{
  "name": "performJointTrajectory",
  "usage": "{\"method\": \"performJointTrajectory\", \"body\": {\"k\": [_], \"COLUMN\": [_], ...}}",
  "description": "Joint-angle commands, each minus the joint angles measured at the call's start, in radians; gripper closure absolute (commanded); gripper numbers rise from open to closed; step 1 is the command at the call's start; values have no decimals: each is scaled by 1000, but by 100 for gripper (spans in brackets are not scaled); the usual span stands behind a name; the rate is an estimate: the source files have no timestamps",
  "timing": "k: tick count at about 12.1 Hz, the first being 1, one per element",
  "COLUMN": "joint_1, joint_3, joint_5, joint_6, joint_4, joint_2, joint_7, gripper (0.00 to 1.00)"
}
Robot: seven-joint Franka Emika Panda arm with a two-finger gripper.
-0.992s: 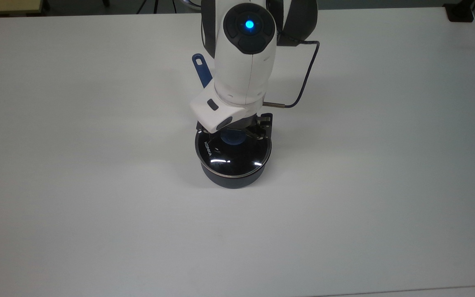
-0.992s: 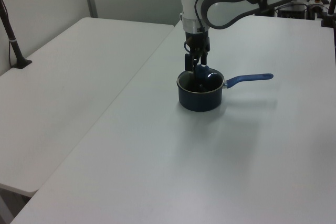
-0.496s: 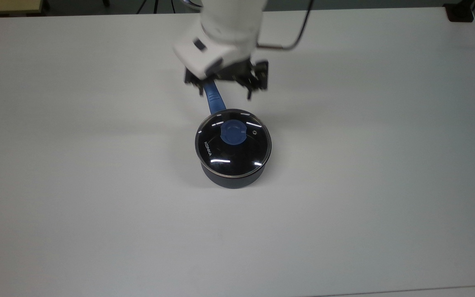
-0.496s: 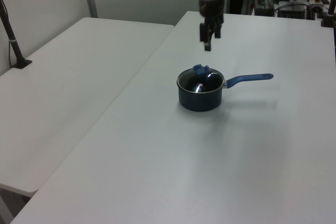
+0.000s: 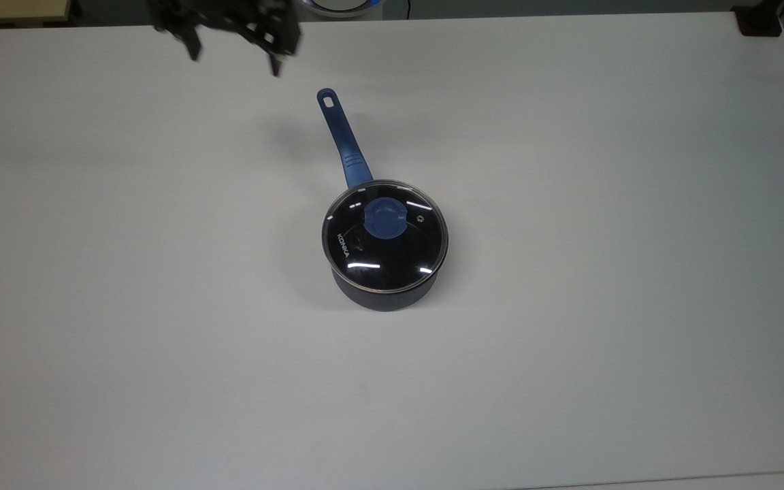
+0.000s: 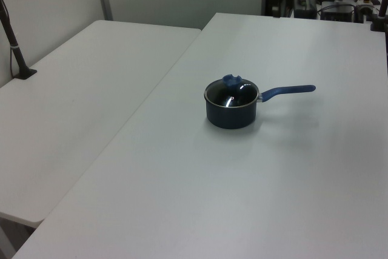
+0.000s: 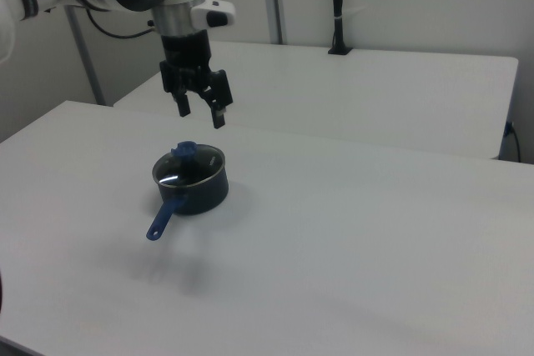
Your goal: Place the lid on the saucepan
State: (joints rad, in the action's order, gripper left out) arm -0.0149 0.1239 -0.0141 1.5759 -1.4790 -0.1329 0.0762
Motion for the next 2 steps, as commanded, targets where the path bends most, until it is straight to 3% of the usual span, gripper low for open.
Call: {"method": "performJointTrajectory", "body": {"k": [1, 2], "joint_1": [22, 26], "joint_3": [3, 3], "joint_5": [-4, -4], "joint_6": [15, 15], "joint_4": [-57, -55], "joint_2": [47, 47], "joint_7": [-4, -4], "gripper": [0, 0]}}
